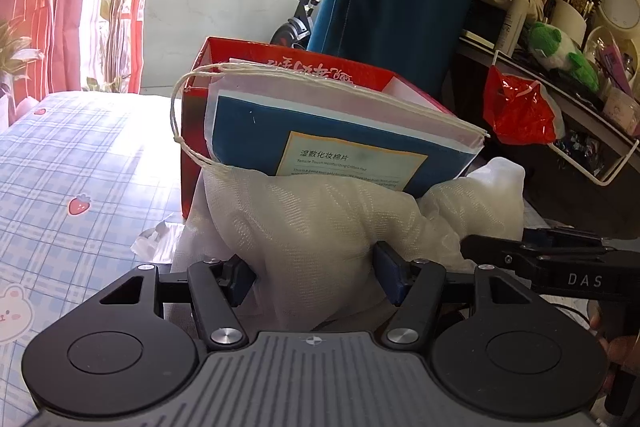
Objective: Organize soft objects
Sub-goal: 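Close the left gripper on the white mesh bags and lift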
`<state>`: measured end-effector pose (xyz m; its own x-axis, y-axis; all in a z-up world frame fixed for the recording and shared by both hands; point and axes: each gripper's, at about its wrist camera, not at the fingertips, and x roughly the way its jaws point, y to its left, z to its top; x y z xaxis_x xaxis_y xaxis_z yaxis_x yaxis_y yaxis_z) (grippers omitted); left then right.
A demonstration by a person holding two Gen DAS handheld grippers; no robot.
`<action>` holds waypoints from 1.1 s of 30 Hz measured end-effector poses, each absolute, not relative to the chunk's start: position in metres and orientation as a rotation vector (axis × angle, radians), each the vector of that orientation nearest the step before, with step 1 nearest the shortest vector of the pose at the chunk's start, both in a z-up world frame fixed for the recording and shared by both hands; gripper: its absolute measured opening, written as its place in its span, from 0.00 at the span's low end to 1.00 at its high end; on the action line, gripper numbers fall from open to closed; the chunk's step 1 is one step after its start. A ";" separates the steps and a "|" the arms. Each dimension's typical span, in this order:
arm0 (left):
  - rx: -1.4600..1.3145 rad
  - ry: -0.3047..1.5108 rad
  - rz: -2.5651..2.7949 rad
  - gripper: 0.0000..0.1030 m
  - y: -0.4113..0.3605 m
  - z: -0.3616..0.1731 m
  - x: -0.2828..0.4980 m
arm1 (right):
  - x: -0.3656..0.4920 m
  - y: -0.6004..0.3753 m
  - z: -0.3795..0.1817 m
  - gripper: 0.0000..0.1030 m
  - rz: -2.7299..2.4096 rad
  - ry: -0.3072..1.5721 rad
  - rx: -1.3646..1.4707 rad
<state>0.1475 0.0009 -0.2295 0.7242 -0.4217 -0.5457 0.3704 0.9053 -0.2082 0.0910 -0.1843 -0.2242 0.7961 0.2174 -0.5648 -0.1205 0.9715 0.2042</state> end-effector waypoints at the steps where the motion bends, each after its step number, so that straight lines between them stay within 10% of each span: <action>1: -0.085 0.621 -0.442 0.64 0.002 -0.230 0.147 | 0.091 -0.184 -0.224 0.51 0.182 0.622 0.159; 12: -0.101 0.589 -0.439 0.64 0.009 -0.233 0.141 | 0.088 -0.184 -0.224 0.50 0.182 0.608 0.156; 20: -0.134 0.606 -0.438 0.84 0.009 -0.240 0.155 | 0.090 -0.184 -0.229 0.50 0.180 0.615 0.165; 22: -0.160 0.614 -0.486 0.51 0.009 -0.237 0.160 | 0.091 -0.182 -0.227 0.46 0.183 0.614 0.165; 25: -0.111 0.585 -0.528 0.31 0.004 -0.228 0.156 | 0.090 -0.181 -0.222 0.41 0.198 0.598 0.164; 33: -0.085 0.479 -0.560 0.24 0.003 -0.209 0.140 | 0.084 -0.184 -0.209 0.36 0.231 0.550 0.178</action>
<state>0.1398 0.0031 -0.2094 0.7409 -0.5293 -0.4135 0.4905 0.8469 -0.2052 0.0842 -0.1837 -0.2089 0.8276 0.2636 -0.4956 -0.1685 0.9589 0.2284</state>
